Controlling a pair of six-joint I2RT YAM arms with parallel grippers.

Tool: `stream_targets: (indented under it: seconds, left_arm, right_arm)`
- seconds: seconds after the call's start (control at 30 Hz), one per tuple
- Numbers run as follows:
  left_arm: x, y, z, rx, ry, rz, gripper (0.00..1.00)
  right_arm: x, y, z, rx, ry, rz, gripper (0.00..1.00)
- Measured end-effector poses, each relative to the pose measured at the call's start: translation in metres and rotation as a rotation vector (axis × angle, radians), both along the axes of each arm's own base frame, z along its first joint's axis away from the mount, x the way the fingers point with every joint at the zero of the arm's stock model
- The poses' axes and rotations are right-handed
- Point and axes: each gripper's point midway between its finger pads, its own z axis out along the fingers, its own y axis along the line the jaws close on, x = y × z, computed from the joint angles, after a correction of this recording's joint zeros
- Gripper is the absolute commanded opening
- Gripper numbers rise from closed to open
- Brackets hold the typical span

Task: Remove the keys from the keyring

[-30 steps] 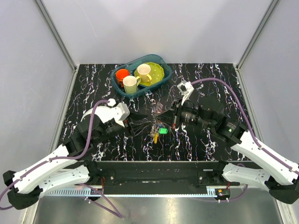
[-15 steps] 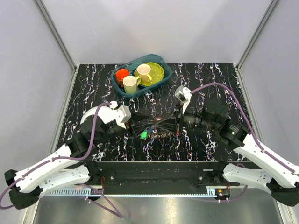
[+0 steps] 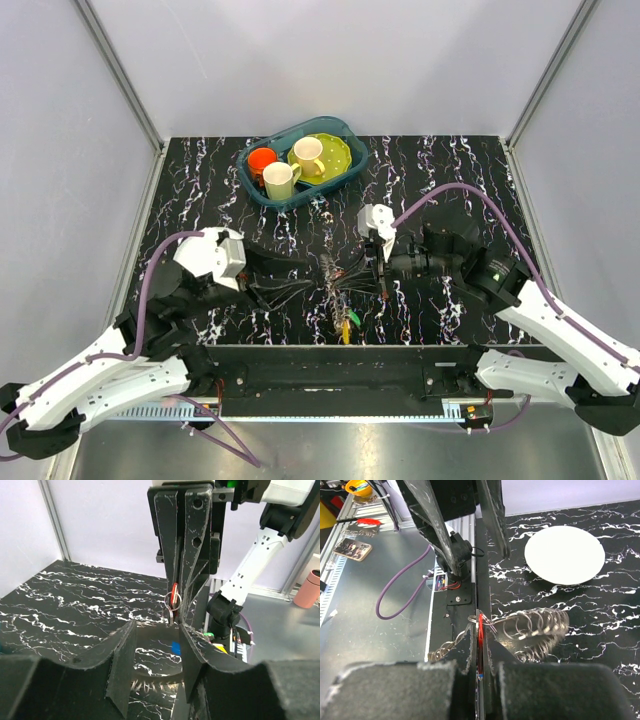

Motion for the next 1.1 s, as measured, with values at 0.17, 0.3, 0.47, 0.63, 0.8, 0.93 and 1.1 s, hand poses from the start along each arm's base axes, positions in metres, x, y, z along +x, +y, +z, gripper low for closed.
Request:
stream_targets:
  seconds: [0.17,0.3,0.47,0.63,0.8,0.93,1.1]
  left_arm:
    - [-0.005,-0.004,-0.008,0.024,0.025,-0.037,0.40]
    - [-0.008,-0.011,-0.016,0.051,0.048,-0.073,0.38]
    - [-0.008,-0.015,-0.019,0.058,0.074,-0.082,0.35]
    - [-0.007,-0.017,-0.016,0.041,0.089,-0.087,0.34]
    - [-0.006,-0.020,-0.016,0.039,0.088,-0.087,0.33]
    - [-0.004,-0.023,-0.017,0.041,0.088,-0.088,0.32]
    - [-0.001,-0.028,-0.021,0.056,0.092,-0.088,0.31]
  right_arm:
    - [-0.006,0.003,0.003,0.007,-0.004,0.050,0.00]
    - [-0.007,0.004,0.008,0.028,-0.012,0.060,0.00]
    - [-0.007,0.006,0.014,0.051,-0.008,0.056,0.00]
    - [-0.007,0.006,0.021,0.076,-0.007,0.054,0.00]
    - [-0.008,0.007,0.024,0.087,-0.006,0.055,0.00]
    - [-0.008,0.007,0.025,0.089,-0.005,0.056,0.00]
    - [-0.008,0.007,0.024,0.088,-0.003,0.056,0.00]
